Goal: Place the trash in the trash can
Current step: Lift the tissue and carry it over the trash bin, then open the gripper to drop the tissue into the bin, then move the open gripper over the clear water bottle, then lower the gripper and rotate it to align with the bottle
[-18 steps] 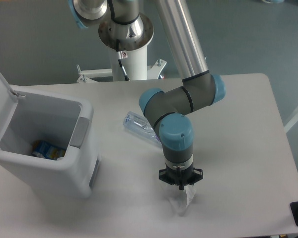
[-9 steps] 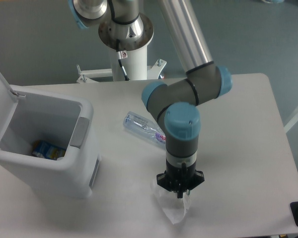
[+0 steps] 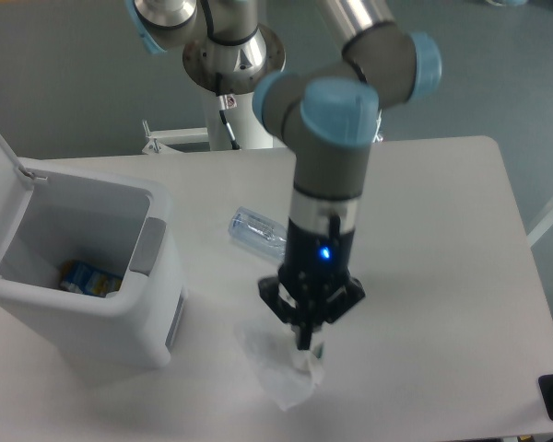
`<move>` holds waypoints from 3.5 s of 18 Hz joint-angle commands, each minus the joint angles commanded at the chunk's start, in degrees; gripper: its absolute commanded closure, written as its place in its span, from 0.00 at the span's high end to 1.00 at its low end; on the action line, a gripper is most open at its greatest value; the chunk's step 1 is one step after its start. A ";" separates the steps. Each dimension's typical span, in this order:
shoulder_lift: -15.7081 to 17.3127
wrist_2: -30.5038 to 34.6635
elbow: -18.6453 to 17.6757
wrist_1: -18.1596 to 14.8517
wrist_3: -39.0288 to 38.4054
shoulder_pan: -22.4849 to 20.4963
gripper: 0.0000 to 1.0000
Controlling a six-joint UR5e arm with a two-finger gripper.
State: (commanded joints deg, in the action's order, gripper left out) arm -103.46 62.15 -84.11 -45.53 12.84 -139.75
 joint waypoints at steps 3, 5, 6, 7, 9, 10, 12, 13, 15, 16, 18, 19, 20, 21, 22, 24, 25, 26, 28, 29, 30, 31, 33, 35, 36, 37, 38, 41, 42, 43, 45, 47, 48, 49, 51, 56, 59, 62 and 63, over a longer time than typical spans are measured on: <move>3.96 -1.50 -1.49 -0.44 -2.02 2.10 0.01; 7.38 -1.51 -4.47 -0.44 -2.46 4.47 0.01; 9.05 -1.42 -6.40 -0.44 -2.46 5.18 0.01; 10.46 -1.33 -8.42 -0.44 -2.29 6.32 0.01; 12.22 -1.33 -11.07 -0.35 -1.68 8.69 0.02; 12.84 -1.33 -11.69 -0.35 -1.59 9.49 0.04; 13.20 -1.33 -12.13 0.00 -1.41 11.24 0.32; 13.20 -1.24 -11.96 0.26 -0.63 11.60 0.76; 13.20 -1.24 -11.87 0.18 1.31 11.78 1.00; 13.20 -1.24 -12.04 0.18 1.31 12.22 1.00; 13.37 -1.15 -12.48 0.18 1.40 12.57 1.00; 13.29 -1.07 -12.48 0.18 1.40 12.57 1.00; 13.29 -0.98 -12.48 0.18 1.40 12.57 1.00; 13.20 -0.98 -12.40 0.18 1.40 12.57 1.00; 12.94 -0.89 -12.40 0.18 1.32 12.40 1.00; 12.67 -0.71 -12.31 0.18 1.05 9.78 1.00; 12.41 -0.80 -12.39 0.18 0.88 6.89 1.00; 11.80 -0.71 -12.40 0.18 0.70 4.86 1.00; 10.56 -0.45 -12.57 -0.26 0.52 0.73 1.00; 10.56 -0.45 -13.01 -0.52 0.52 -1.56 1.00; 10.56 -0.45 -13.97 -0.44 0.44 -3.58 1.00; 10.56 -0.36 -15.02 -0.53 0.44 -5.25 1.00; 10.65 0.07 -17.22 -0.44 0.44 -8.07 1.00; 10.56 1.47 -18.80 -0.53 0.09 -9.49 1.00; 10.56 3.05 -19.51 -0.44 -0.61 -9.75 1.00; 10.39 4.81 -19.95 -0.44 -1.66 -9.93 1.00; 10.12 6.22 -20.30 -0.44 -2.72 -10.02 1.00; 8.19 10.52 -20.92 -0.44 -6.93 -9.93 1.00; 7.49 12.45 -21.18 -0.44 -7.73 -9.84 1.00; 6.61 13.86 -21.62 -0.44 -8.09 -9.67 1.00; 5.82 15.37 -22.67 -0.35 -7.91 -9.58 1.00; 5.73 15.55 -23.12 -0.35 -8.00 -9.58 1.00; 5.64 15.63 -23.38 -0.44 -8.00 -9.58 1.00; 5.47 15.81 -24.25 -0.44 -8.09 -9.58 1.00; 5.38 17.47 -26.19 -0.35 -8.18 -9.58 1.00; 3.54 20.90 -28.65 -0.35 -10.02 -8.79 1.00; 1.43 24.32 -28.48 -0.35 -12.74 -7.47 1.00; -1.38 26.79 -28.22 -0.26 -15.64 -6.86 1.00; -2.35 27.75 -27.95 -0.09 -16.43 -6.33 1.00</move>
State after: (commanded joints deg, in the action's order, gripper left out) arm -105.81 89.90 -112.06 -45.62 -3.60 -146.08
